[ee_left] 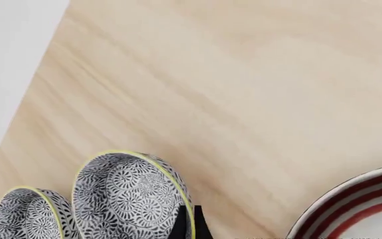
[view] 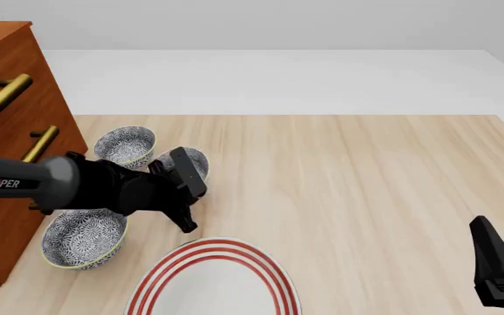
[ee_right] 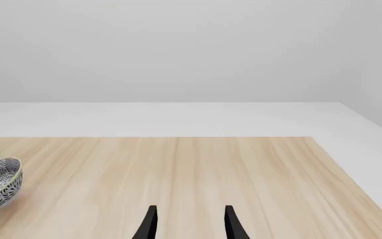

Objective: Pick up the bowl and put it in the middle on the plate.

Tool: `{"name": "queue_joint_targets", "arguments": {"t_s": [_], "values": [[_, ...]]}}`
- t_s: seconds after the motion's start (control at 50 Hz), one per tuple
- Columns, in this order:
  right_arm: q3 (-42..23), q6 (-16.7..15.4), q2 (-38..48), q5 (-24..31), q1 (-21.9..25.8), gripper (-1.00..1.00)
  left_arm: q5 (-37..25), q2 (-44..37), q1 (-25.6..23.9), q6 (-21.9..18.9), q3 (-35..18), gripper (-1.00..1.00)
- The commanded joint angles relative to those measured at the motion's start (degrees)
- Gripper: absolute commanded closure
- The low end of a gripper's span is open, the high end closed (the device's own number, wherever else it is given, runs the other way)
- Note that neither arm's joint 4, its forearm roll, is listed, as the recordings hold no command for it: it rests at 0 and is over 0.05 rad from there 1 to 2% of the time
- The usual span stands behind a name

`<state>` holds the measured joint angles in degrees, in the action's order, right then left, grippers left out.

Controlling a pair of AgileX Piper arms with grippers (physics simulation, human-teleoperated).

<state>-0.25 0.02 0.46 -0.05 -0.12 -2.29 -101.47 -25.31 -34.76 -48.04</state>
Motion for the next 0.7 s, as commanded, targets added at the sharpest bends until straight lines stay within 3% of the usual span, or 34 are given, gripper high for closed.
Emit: {"name": "queue_joint_targets", "arguments": {"t_s": [0.02, 0.64, 0.7], "values": [[0.0, -0.01, 0.0, 0.0, 0.02, -1.0, -0.66, 1.4, -0.67, -0.68, 0.83, 1.0], [0.0, 0.0, -0.01, 0.0, 0.0, -1.0, -7.6, 14.38, -8.2, -1.06, 2.47, 1.0], [0.0, 0.0, 0.01, 0.0, -0.01, -1.0, -10.11, 16.21, -12.66, 2.86, 1.19, 1.0]]}}
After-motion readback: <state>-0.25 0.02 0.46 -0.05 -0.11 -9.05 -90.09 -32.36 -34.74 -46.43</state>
